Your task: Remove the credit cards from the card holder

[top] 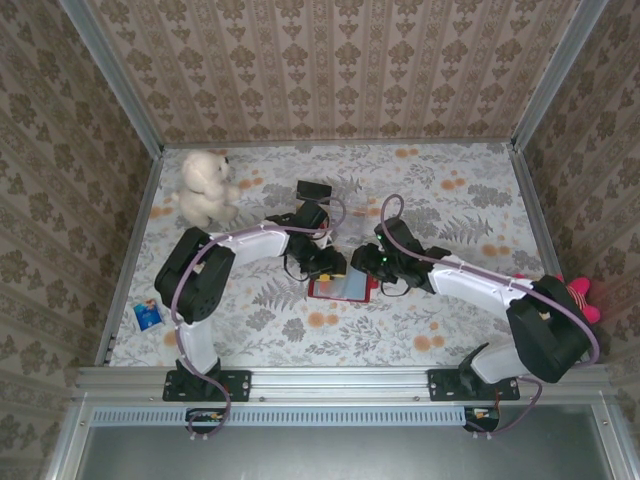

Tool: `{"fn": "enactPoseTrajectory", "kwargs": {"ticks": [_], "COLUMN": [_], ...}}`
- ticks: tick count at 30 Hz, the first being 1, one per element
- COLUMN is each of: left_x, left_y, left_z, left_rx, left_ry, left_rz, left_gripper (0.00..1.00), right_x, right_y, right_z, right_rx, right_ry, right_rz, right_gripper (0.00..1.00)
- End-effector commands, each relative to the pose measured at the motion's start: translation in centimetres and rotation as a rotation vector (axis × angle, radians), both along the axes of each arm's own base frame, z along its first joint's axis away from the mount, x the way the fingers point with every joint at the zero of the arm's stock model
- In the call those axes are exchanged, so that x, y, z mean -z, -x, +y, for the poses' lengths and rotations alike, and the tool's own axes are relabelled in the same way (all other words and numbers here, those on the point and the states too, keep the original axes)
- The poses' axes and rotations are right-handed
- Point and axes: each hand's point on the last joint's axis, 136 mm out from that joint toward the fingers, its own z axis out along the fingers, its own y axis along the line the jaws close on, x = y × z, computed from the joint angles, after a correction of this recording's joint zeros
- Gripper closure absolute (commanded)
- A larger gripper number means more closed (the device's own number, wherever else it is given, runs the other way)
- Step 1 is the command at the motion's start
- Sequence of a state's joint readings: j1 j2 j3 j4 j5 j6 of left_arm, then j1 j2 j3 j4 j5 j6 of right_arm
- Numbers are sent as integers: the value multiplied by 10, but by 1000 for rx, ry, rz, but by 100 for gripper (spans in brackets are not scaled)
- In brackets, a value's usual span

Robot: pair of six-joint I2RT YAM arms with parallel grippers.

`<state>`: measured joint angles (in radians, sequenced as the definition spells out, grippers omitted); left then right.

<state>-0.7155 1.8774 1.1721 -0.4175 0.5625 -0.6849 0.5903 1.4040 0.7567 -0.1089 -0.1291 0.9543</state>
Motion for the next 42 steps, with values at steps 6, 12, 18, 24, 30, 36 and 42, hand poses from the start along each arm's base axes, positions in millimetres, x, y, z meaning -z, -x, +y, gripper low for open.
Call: {"fn": "enactPoseTrajectory", "kwargs": {"ticks": [6, 12, 18, 24, 30, 36, 42], "left_x": [-4, -5, -19, -24, -47, -37, -9], "left_y": [8, 10, 12, 12, -1, -13, -3], "left_z": [-39, -46, -54, -54, -37, 22, 51], "left_rx": [62, 77, 107, 119, 74, -70, -135], "left_ry": [38, 49, 109, 125, 156, 22, -82], "left_rz": [5, 2, -25, -41, -96, -105, -39], "left_gripper": [60, 60, 60, 66, 68, 58, 48], "right_x": [-9, -9, -7, -5, -2, 3, 19], "right_y": [1, 4, 4, 4, 4, 5, 6], "right_z": [-34, -44, -44, -38, -36, -23, 8], "right_rx": [119, 141, 138, 115, 103, 35, -60], "right_ry": [18, 24, 24, 12, 11, 29, 12], "right_rz": [-37, -39, -36, -30, -23, 3, 65], "right_gripper": [60, 60, 60, 63, 63, 62, 62]}}
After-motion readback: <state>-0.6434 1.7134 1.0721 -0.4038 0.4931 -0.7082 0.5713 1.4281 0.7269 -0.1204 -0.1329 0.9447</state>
